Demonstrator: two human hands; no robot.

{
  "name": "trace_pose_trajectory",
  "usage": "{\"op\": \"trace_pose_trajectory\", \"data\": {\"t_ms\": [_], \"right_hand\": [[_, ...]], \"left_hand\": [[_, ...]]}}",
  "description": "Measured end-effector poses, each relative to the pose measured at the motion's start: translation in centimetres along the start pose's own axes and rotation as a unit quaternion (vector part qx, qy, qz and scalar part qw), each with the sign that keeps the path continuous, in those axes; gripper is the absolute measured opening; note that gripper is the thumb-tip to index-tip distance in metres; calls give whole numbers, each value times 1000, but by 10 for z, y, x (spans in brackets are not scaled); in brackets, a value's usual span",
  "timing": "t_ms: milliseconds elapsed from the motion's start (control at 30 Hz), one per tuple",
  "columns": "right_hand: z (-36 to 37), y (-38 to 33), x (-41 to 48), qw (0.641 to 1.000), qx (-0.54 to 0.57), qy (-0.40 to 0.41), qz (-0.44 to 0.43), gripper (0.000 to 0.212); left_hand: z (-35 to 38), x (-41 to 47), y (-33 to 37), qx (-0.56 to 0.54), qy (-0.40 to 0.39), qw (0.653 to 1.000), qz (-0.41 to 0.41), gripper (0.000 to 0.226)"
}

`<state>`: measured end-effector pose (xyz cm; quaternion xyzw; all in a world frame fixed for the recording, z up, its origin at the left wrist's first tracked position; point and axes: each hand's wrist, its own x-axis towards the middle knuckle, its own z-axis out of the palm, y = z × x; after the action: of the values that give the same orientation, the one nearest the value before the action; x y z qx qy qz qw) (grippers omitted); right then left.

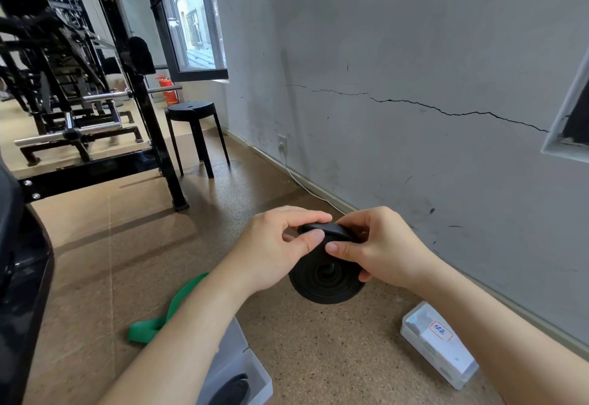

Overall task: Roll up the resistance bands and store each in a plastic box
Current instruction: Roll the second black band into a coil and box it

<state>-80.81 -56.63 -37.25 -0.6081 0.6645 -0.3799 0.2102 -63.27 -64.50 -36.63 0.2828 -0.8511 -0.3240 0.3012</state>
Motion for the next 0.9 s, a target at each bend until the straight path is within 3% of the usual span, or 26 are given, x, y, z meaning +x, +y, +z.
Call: {"op": "trace_pose_trajectory", "data": {"t_ms": [333,500,633,900], "right_hand": [[8,-2,2,1000,25,2,-6,15],[8,-2,3,999,46,10,-7,14],[7,-5,2,998,61,6,-5,16],[9,-13,5,998,66,15,-6,15]], "left_hand": [[-6,5,-4,83,34,996,23,23],[-8,3,-5,39,99,994,20,20],[-10,1,-5,-18,74,997,-25,13],[-21,7,-3,-64,59,996,-35,16]]}}
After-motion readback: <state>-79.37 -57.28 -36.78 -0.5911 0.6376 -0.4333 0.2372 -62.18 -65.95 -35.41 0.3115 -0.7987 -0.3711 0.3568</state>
